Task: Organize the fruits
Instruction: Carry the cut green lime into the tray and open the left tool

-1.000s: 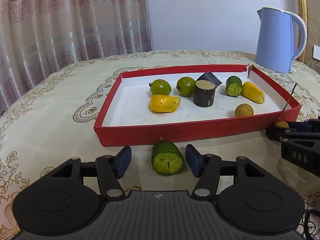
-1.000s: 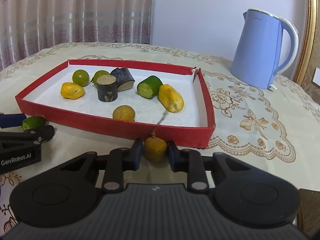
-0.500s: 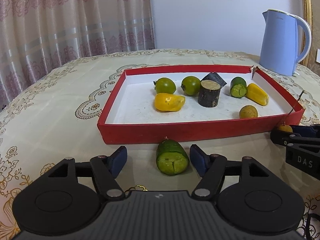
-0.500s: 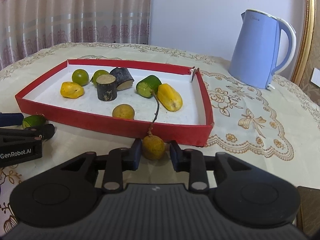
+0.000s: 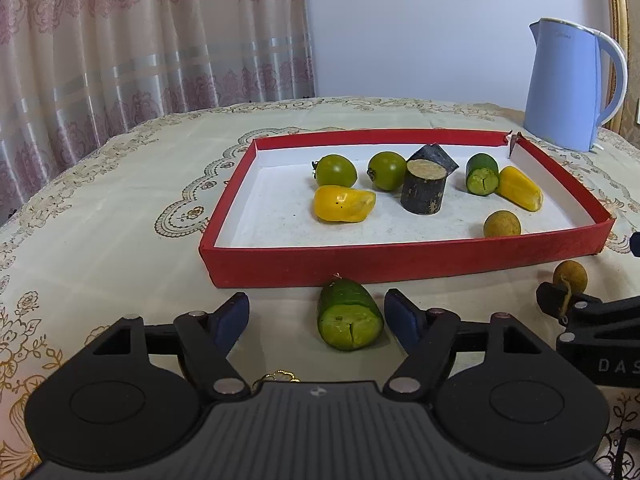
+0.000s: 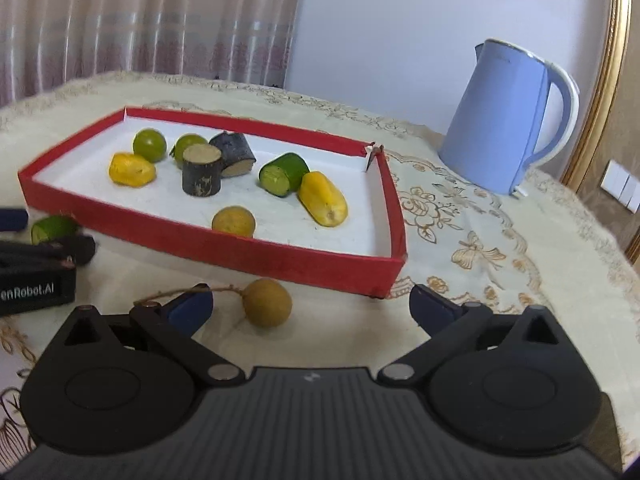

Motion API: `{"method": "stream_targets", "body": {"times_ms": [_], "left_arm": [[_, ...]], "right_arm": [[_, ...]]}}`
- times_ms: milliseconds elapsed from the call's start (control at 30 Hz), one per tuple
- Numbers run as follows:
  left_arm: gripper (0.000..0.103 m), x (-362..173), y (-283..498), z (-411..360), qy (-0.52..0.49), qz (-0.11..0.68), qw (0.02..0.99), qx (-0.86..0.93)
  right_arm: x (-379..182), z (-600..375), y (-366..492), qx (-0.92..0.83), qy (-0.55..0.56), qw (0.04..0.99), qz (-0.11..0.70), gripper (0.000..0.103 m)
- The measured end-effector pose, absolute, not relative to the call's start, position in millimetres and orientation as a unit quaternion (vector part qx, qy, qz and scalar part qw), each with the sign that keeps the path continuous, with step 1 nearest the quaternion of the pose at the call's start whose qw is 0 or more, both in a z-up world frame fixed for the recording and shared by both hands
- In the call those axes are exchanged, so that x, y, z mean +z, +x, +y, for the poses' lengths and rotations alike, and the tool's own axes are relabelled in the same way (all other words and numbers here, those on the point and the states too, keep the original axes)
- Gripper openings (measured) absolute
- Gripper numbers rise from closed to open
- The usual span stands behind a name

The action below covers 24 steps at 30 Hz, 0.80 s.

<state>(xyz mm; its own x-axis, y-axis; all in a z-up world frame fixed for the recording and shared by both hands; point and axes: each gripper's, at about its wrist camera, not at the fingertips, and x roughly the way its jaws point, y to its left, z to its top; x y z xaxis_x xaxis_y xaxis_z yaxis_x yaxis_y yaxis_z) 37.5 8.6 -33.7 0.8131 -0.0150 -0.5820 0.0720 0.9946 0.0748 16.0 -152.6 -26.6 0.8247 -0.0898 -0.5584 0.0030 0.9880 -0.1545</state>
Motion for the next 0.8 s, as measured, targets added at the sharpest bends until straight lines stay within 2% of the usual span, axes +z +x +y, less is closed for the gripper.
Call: {"method": "stream_targets", "body": {"times_ms": [67, 100, 133, 167, 233, 300, 333, 500, 733, 800], "left_arm": [[0.083, -33.9, 37.6, 8.0, 0.049, 0.305, 0.951, -0.019], [0.088, -33.6, 37.3, 8.1, 0.048, 0.306, 0.951, -0.024], [0.089, -33.4, 36.9, 8.3, 0.046, 0.305, 0.951, -0.030], [0.090, -33.3, 36.4, 8.0, 0.048, 0.304, 0.951, -0.032], [0.090, -33.2, 35.0, 6.2, 0.054, 0.301, 0.952, -0.033], [0.090, -33.0, 34.1, 4.3, 0.059, 0.298, 0.952, -0.036], [0.090, -32.7, 33.6, 4.1, 0.059, 0.296, 0.953, -0.038], [0.090, -31.1, 32.7, 10.0, 0.038, 0.291, 0.954, -0.054], [0.089, -32.9, 34.2, 15.4, 0.031, 0.305, 0.949, -0.076], [0.080, -33.6, 34.0, 16.1, 0.035, 0.304, 0.949, -0.075]], "right_arm": [[-27.2, -157.4, 20.2, -0.020, -0.056, 0.950, 0.305, 0.095], [-28.0, -160.3, 21.4, -0.019, -0.048, 0.949, 0.310, 0.079], [-28.5, -163.9, 22.4, -0.010, -0.034, 0.949, 0.314, 0.071], [-28.6, -166.0, 22.4, -0.001, -0.024, 0.949, 0.315, 0.067], [-29.0, -166.3, 22.2, 0.009, -0.016, 0.949, 0.315, 0.049], [-29.4, -164.0, 21.3, 0.013, -0.018, 0.949, 0.314, 0.045], [-29.4, -163.1, 20.7, 0.018, -0.017, 0.949, 0.313, 0.037], [-29.1, -159.0, 18.3, 0.030, -0.011, 0.950, 0.310, 0.024], [-30.8, -152.5, 14.9, 0.023, -0.033, 0.953, 0.300, 0.024], [-30.6, -152.4, 14.7, 0.024, -0.031, 0.953, 0.301, 0.024]]}}
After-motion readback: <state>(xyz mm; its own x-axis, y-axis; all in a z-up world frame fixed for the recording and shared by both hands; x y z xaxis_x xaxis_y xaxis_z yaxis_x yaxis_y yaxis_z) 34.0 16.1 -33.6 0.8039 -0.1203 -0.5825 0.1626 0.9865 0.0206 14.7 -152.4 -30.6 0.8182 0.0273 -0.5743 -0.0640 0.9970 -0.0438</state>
